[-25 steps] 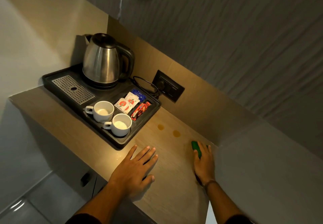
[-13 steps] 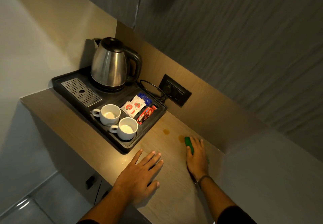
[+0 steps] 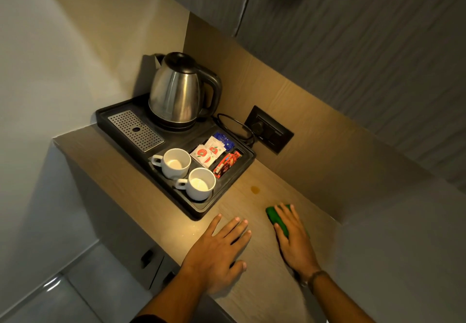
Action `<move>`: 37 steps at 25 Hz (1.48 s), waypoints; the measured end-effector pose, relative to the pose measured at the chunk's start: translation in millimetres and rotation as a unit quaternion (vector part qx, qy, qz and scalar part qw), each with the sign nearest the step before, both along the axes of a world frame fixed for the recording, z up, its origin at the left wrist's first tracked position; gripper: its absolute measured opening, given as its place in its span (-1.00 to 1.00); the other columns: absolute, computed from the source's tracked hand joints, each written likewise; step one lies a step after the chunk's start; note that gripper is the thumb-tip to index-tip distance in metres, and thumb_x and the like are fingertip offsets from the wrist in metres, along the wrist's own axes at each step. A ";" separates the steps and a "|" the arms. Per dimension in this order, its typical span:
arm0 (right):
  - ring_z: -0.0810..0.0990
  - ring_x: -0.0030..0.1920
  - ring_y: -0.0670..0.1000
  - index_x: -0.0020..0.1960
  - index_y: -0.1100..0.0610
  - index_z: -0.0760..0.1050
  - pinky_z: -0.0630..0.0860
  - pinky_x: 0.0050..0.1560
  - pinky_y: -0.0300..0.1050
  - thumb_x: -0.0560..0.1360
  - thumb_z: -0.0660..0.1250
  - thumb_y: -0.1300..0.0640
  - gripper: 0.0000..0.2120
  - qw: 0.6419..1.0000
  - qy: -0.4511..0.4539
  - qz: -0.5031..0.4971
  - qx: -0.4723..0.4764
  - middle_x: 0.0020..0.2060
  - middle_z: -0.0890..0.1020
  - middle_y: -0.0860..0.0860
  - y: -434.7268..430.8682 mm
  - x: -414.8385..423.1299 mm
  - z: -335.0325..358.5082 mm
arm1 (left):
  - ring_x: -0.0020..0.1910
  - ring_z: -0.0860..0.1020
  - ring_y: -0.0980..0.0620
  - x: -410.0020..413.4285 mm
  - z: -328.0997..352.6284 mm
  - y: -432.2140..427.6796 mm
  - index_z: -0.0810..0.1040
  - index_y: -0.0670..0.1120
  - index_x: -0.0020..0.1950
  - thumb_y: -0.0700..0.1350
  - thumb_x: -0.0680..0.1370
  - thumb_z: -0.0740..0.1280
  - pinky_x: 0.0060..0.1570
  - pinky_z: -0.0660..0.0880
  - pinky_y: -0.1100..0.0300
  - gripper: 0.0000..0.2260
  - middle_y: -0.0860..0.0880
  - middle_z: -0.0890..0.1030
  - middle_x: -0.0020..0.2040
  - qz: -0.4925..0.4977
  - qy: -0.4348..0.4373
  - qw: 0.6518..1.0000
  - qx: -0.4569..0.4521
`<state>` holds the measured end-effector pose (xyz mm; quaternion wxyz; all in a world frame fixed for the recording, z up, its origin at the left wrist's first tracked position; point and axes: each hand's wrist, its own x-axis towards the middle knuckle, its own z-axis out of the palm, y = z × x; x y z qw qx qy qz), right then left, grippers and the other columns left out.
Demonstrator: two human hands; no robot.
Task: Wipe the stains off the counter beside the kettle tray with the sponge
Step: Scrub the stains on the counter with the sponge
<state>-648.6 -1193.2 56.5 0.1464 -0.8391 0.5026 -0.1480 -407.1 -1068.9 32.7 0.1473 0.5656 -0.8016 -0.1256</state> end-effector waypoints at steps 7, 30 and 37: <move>0.03 0.64 0.09 0.59 0.01 0.27 0.07 0.61 0.22 0.70 0.21 0.07 -0.54 0.998 -0.017 -0.043 0.033 0.60 0.27 0.02 -39.0 63.9 13.2 | 0.66 -0.16 -0.01 -0.5 0.0 -1.0 0.02 0.02 0.68 0.29 0.68 0.02 0.59 -0.18 -0.29 -0.36 -0.02 -0.05 0.72 -0.002 0.004 1.000 0.005; -0.03 0.65 -0.05 0.58 -0.20 0.25 -0.02 0.60 -0.01 0.70 0.16 -0.10 -0.56 0.991 0.012 0.128 0.028 0.61 0.22 -0.19 3.6 5.8 8.4 | 0.66 -0.18 0.03 -0.5 0.0 -0.4 0.04 0.04 0.67 0.29 0.67 0.04 0.59 -0.22 -0.25 -0.37 0.01 -0.04 0.72 -0.003 0.009 1.000 0.005; 0.01 0.65 0.10 0.57 -0.03 0.29 0.07 0.61 0.17 0.71 0.20 0.09 -0.56 0.996 -0.009 -0.084 0.042 0.61 0.25 -0.02 -13.5 22.9 21.1 | 0.65 -0.20 0.06 0.2 -3.5 -0.7 0.03 0.05 0.68 0.30 0.68 0.03 0.58 -0.27 -0.17 -0.37 0.03 -0.04 0.72 0.001 0.004 1.000 -0.005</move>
